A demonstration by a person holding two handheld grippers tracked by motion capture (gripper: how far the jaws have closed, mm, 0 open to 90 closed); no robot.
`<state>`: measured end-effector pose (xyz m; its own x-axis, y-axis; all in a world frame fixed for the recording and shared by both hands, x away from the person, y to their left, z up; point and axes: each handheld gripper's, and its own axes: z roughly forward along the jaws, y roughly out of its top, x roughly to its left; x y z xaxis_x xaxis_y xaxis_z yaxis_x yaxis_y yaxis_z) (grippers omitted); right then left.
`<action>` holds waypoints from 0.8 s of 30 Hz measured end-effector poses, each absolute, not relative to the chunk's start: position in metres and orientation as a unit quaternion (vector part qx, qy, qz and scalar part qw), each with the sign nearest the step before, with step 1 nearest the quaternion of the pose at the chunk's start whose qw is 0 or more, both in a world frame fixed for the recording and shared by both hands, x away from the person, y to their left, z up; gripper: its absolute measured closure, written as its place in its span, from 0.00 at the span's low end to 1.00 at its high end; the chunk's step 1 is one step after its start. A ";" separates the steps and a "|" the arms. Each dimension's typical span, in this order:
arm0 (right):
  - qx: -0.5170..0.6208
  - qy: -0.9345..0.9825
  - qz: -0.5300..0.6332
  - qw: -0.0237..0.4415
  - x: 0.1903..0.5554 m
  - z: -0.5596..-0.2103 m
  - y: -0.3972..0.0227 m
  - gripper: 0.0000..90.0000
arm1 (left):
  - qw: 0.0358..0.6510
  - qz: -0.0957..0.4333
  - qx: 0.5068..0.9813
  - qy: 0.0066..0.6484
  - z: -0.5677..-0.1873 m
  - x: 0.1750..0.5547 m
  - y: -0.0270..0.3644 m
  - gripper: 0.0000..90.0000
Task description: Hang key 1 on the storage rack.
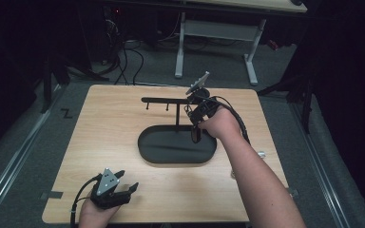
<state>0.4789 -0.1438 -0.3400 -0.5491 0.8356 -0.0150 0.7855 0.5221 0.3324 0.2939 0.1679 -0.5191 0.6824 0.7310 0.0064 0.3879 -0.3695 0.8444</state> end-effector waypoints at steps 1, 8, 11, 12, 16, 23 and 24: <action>0.470 0.867 0.144 0.088 0.480 -0.340 -0.144 0.89 | 0.441 0.194 0.804 0.348 -0.519 0.294 0.168 0.35; 0.477 0.862 0.143 0.091 0.488 -0.346 -0.144 0.89 | 0.440 0.194 0.805 0.346 -0.519 0.294 0.168 0.35; 0.477 0.862 0.142 0.092 0.490 -0.349 -0.142 0.89 | 0.437 0.192 0.808 0.345 -0.519 0.294 0.168 0.35; 0.477 0.862 0.142 0.092 0.490 -0.349 -0.142 0.89 | 0.437 0.192 0.808 0.345 -0.519 0.294 0.168 0.35; 0.477 0.862 0.144 0.093 0.491 -0.352 -0.139 0.89 | 0.440 0.194 0.806 0.345 -0.519 0.294 0.167 0.35; 0.479 0.860 0.146 0.098 0.491 -0.354 -0.136 0.85 | 0.438 0.193 0.809 0.342 -0.520 0.294 0.166 0.35; 0.479 0.860 0.146 0.098 0.491 -0.354 -0.136 0.85 | 0.438 0.193 0.809 0.342 -0.520 0.294 0.166 0.35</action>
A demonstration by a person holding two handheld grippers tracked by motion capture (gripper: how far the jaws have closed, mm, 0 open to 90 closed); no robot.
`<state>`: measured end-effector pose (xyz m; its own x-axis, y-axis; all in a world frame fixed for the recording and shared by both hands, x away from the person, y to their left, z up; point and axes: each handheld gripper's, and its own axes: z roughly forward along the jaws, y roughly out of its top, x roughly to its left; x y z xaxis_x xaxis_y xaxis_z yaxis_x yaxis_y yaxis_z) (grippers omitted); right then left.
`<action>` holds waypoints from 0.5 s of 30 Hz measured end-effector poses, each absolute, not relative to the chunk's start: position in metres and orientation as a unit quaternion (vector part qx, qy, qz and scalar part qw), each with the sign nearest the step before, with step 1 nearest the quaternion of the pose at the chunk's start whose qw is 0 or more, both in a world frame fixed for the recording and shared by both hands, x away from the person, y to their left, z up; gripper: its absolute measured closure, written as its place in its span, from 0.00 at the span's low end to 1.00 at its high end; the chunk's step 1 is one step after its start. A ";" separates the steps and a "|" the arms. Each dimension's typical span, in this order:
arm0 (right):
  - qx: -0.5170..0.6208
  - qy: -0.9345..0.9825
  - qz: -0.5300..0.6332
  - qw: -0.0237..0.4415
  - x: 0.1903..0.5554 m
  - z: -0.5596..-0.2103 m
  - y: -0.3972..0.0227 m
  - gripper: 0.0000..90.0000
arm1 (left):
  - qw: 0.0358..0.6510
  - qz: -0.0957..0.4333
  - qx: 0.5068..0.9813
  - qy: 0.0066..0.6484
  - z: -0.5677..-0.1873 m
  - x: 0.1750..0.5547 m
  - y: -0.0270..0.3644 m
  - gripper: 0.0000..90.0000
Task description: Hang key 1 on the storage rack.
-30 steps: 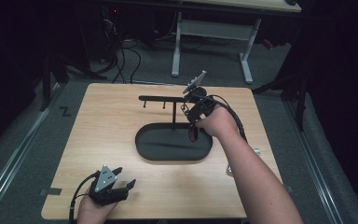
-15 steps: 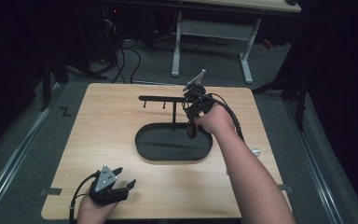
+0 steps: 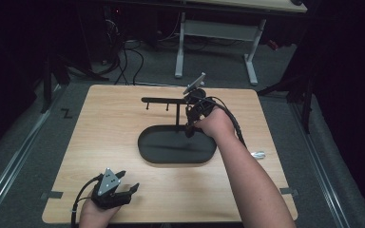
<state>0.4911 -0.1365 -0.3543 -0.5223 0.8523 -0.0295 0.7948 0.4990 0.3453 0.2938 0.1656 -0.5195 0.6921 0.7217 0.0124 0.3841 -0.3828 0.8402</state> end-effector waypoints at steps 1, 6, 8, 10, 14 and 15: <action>0.481 0.858 0.148 0.100 0.491 -0.354 -0.137 0.85 | 0.437 0.192 0.809 0.341 -0.520 0.294 0.166 0.35; 0.479 0.859 0.150 0.100 0.483 -0.352 -0.139 0.83 | 0.437 0.191 0.810 0.341 -0.519 0.294 0.166 0.35; 0.475 0.861 0.150 0.101 0.482 -0.351 -0.140 0.83 | 0.438 0.193 0.809 0.341 -0.520 0.294 0.165 0.35; 0.474 0.861 0.152 0.102 0.479 -0.350 -0.143 0.82 | 0.437 0.192 0.810 0.340 -0.520 0.294 0.165 0.35; 0.474 0.860 0.159 0.103 0.470 -0.347 -0.150 0.80 | 0.436 0.193 0.810 0.340 -0.520 0.294 0.164 0.35; 0.480 0.857 0.160 0.101 0.465 -0.346 -0.153 0.79 | 0.433 0.191 0.813 0.339 -0.520 0.295 0.163 0.35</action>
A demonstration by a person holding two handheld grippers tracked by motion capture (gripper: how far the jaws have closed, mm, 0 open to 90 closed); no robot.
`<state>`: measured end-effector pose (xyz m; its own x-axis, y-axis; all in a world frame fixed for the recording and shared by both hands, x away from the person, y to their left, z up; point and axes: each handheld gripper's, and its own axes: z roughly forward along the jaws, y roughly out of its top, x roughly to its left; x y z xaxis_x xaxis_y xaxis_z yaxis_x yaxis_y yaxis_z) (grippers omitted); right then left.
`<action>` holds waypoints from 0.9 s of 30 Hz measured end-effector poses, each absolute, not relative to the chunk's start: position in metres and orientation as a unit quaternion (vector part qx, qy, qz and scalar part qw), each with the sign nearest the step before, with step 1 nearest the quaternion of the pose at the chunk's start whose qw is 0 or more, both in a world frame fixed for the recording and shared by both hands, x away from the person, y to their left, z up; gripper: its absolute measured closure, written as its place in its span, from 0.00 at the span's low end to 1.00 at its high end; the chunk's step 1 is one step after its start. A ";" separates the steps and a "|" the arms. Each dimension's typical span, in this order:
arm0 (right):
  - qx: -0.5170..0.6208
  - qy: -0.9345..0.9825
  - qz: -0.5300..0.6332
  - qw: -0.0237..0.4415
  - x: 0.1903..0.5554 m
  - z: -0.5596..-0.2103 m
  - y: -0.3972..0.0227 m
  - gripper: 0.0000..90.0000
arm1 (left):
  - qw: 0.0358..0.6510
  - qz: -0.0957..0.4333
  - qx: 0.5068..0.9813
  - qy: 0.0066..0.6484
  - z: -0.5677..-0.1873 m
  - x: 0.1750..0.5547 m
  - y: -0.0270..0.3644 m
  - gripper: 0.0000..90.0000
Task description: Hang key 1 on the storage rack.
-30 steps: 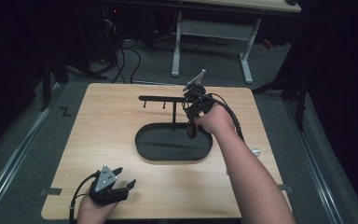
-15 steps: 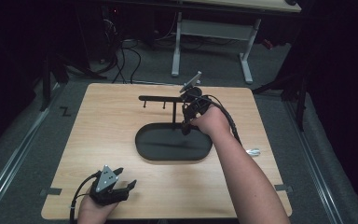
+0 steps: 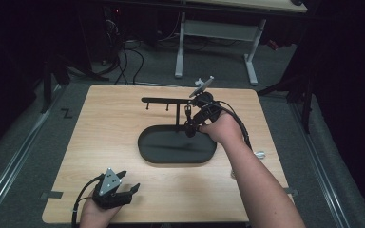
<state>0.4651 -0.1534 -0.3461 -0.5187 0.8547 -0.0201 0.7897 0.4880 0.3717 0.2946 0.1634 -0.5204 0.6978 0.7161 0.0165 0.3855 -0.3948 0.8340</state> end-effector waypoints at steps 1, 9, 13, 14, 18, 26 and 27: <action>0.480 0.857 0.160 0.101 0.465 -0.346 -0.153 0.79 | 0.433 0.191 0.813 0.339 -0.520 0.295 0.163 0.35; 0.486 0.853 0.166 0.095 0.446 -0.350 -0.171 0.78 | 0.433 0.192 0.814 0.337 -0.521 0.294 0.161 0.35; 0.487 0.853 0.168 0.090 0.437 -0.354 -0.182 0.78 | 0.433 0.192 0.814 0.337 -0.522 0.294 0.160 0.35; 0.489 0.852 0.167 0.090 0.435 -0.356 -0.184 0.78 | 0.431 0.190 0.815 0.336 -0.522 0.294 0.160 0.35; 0.492 0.850 0.168 0.085 0.424 -0.364 -0.196 0.76 | 0.428 0.189 0.817 0.335 -0.522 0.294 0.159 0.35; 0.503 0.845 0.165 0.082 0.406 -0.385 -0.216 0.72 | 0.427 0.190 0.820 0.331 -0.522 0.293 0.157 0.35; 0.503 0.845 0.165 0.082 0.406 -0.385 -0.216 0.72 | 0.427 0.190 0.820 0.331 -0.522 0.293 0.157 0.35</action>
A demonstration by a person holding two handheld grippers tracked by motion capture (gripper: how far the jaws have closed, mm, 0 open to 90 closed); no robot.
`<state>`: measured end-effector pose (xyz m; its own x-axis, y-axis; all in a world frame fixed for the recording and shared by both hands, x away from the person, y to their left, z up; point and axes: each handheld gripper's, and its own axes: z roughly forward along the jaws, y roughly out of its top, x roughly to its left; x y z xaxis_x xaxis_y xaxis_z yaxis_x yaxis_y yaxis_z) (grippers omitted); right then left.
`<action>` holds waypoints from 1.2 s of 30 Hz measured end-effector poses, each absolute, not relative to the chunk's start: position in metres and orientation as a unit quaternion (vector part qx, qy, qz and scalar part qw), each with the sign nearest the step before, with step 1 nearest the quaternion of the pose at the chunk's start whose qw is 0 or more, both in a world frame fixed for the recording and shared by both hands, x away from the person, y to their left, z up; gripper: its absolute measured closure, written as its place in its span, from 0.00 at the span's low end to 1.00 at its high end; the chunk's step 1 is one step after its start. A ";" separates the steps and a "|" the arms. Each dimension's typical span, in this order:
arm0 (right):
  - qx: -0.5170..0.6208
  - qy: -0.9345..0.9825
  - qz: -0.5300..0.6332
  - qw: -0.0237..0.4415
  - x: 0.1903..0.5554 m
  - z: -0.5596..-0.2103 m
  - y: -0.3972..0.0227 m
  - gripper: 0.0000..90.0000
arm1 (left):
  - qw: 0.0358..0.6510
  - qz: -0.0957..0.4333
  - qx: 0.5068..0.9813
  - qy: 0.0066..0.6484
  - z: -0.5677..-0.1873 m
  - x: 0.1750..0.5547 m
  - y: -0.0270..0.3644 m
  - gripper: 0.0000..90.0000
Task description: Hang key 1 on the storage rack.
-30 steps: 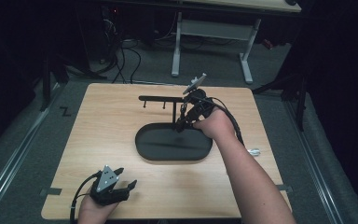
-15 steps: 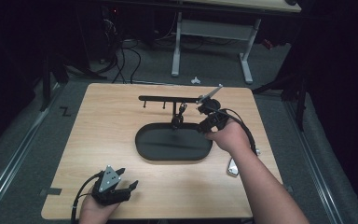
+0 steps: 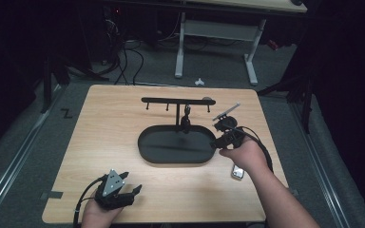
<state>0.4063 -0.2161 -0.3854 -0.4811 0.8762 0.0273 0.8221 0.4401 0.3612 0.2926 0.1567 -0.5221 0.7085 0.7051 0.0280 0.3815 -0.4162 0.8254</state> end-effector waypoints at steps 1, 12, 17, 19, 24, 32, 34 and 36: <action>0.501 0.846 0.163 0.089 0.401 -0.393 -0.221 0.70 | 0.427 0.189 0.820 0.332 -0.522 0.292 0.156 0.35; 0.526 0.826 0.178 0.093 0.377 -0.427 -0.252 0.67 | 0.427 0.184 0.825 0.322 -0.523 0.296 0.149 0.35; 0.547 0.811 0.178 0.103 0.371 -0.441 -0.274 0.67 | 0.431 0.182 0.825 0.318 -0.522 0.299 0.145 0.35; 0.559 0.802 0.180 0.104 0.370 -0.446 -0.282 0.66 | 0.428 0.183 0.827 0.314 -0.522 0.299 0.142 0.35; 0.594 0.778 0.182 0.099 0.381 -0.464 -0.300 0.62 | 0.424 0.185 0.831 0.308 -0.522 0.300 0.138 0.35; 0.614 0.765 0.170 0.098 0.398 -0.485 -0.306 0.71 | 0.422 0.190 0.830 0.311 -0.521 0.298 0.143 0.35; 0.615 0.765 0.167 0.092 0.397 -0.488 -0.308 0.77 | 0.424 0.189 0.828 0.314 -0.521 0.298 0.145 0.35; 0.614 0.767 0.167 0.088 0.393 -0.488 -0.310 0.82 | 0.425 0.188 0.827 0.316 -0.522 0.298 0.145 0.35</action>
<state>0.3934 -0.3102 -0.4879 -0.2310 0.9704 0.0698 0.9117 0.1908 0.3638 0.2979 0.1454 -0.5217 0.7298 0.6822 0.0436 0.3622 -0.4400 0.8217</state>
